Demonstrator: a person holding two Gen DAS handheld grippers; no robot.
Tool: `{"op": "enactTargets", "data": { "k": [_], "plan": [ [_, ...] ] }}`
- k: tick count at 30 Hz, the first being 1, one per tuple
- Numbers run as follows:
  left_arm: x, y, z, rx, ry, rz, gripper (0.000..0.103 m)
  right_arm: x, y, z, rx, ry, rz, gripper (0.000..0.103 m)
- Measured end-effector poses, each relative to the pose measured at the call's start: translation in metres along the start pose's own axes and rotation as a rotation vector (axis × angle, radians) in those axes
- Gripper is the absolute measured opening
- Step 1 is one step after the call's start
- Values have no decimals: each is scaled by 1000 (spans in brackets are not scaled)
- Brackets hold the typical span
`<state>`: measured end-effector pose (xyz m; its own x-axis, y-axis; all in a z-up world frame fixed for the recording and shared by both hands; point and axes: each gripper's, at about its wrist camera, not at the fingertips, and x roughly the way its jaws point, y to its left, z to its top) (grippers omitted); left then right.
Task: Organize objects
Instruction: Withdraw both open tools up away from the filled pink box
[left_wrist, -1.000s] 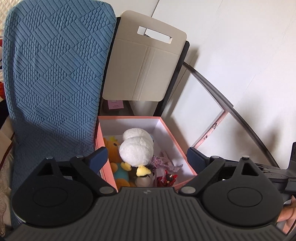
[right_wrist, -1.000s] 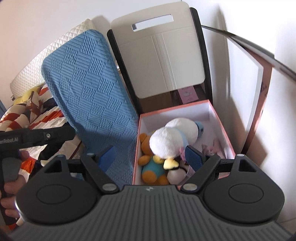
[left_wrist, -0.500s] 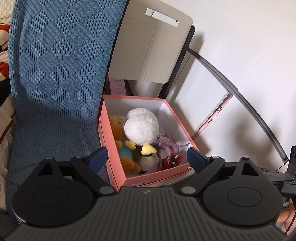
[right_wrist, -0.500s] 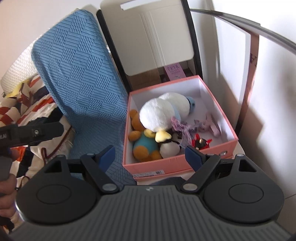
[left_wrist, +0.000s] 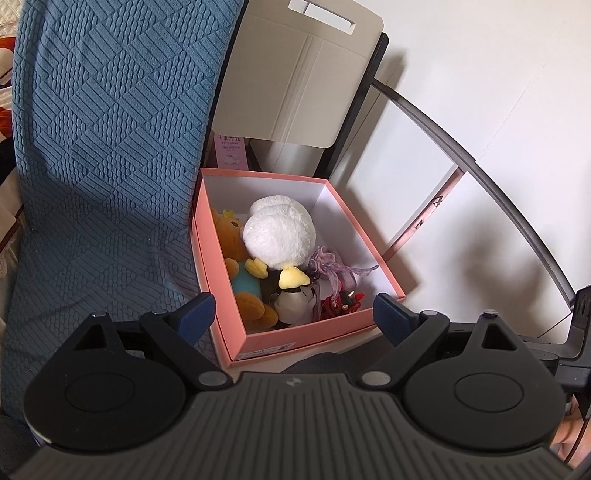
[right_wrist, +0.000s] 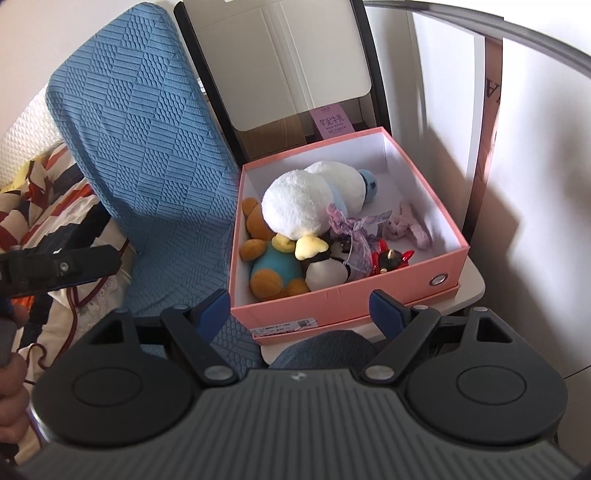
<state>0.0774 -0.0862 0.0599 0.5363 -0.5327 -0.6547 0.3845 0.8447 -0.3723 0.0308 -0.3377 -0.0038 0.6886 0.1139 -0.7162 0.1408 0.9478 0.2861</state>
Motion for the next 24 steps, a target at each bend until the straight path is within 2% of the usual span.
{"op": "enactTargets", "data": {
  "k": [24],
  "plan": [
    [-1, 5, -1, 9, 1, -22, 95, 3, -4, -2, 17, 21, -9, 84]
  ]
}}
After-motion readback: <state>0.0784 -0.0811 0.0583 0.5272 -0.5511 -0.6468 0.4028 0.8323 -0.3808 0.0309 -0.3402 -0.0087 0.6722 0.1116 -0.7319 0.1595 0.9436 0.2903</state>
